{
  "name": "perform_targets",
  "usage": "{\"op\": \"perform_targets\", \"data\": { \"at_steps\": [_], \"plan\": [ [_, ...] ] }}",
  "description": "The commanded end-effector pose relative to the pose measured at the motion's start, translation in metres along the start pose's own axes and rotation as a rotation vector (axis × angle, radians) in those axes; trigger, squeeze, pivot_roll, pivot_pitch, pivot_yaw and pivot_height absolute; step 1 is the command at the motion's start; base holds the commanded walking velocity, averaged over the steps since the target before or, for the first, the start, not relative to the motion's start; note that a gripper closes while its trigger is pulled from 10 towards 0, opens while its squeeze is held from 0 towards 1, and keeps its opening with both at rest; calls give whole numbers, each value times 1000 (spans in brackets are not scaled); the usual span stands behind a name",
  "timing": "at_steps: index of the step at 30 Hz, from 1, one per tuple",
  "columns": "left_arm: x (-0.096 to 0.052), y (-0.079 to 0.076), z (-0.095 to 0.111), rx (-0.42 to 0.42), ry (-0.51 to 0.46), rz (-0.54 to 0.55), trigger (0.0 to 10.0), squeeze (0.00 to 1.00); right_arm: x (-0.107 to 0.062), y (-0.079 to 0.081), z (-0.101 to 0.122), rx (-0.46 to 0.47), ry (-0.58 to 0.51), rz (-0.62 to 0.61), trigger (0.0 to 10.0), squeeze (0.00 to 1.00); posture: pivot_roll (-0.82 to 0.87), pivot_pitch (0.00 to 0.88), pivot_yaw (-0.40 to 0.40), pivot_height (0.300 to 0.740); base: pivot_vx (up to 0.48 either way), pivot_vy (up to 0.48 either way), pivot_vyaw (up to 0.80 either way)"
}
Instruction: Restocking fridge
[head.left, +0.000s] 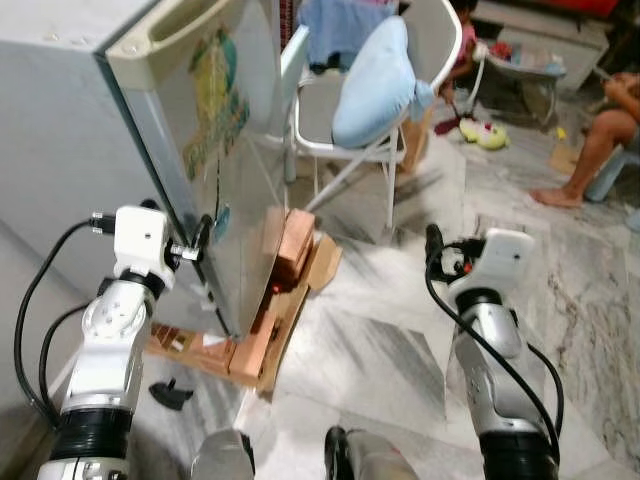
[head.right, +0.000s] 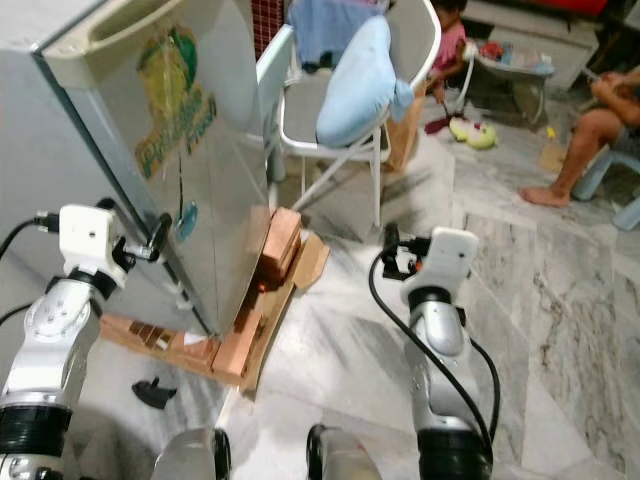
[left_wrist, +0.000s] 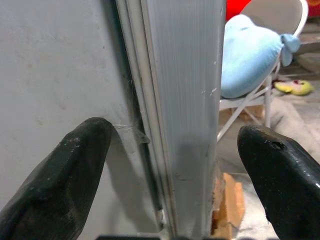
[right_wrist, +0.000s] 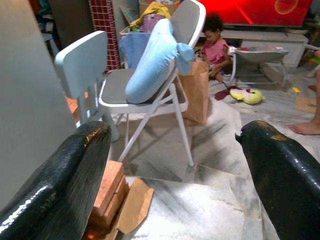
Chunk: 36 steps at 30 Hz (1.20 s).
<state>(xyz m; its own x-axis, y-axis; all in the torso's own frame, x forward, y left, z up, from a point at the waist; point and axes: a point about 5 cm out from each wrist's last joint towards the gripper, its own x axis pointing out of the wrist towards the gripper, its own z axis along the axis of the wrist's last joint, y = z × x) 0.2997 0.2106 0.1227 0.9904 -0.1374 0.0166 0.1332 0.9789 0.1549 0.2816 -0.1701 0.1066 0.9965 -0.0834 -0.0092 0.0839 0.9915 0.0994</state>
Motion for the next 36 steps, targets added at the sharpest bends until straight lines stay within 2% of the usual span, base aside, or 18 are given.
{"op": "perform_targets", "data": {
  "at_steps": [1,4,6,8,11,13,18,22,26,30,36],
  "plan": [
    [6,-3,5,2,-15,-23,10000,0,-1,-3,0,-9,5,-9,10000,0,19,121,-54,740,0,0,0],
    [11,-3,10,-4,-32,-14,10000,0,-1,-3,0,-12,6,-9,10000,0,20,119,-54,740,0,0,0],
    [14,-9,14,-43,-38,-70,10000,0,-2,-3,0,-15,6,-11,10000,0,18,121,-54,740,0,0,0],
    [15,-11,16,-47,-40,-95,10000,0,-2,-4,-1,-18,9,-13,10000,0,18,121,-54,740,0,0,0],
    [15,-21,14,-52,-11,-207,10000,0,-3,-5,-2,-18,15,-16,10000,0,22,125,-56,740,0,0,0],
    [16,-21,14,-22,-14,-209,10000,0,-3,-5,-2,-20,16,-15,10000,0,22,125,-56,740,0,0,0],
    [24,-23,17,-25,-21,-215,10000,0,-2,-4,-2,-17,17,-13,10000,0,23,121,-58,740,0,0,0],
    [30,-36,18,-2,-24,-280,10000,0,-1,-3,-2,-18,16,-9,10000,0,20,118,-60,740,0,0,0],
    [35,-49,22,-21,-31,-320,10000,0,-4,-7,-1,-27,14,-14,10000,0,14,109,-60,740,0,0,0],
    [32,-58,19,-15,-28,-362,10000,0,-11,-16,-1,-41,21,-30,10000,0,11,109,-59,740,0,0,0],
    [29,-59,14,-22,-13,-371,10000,0,-19,-25,-3,-52,34,-52,10000,0,4,111,-55,740,0,0,0]
  ]
}}
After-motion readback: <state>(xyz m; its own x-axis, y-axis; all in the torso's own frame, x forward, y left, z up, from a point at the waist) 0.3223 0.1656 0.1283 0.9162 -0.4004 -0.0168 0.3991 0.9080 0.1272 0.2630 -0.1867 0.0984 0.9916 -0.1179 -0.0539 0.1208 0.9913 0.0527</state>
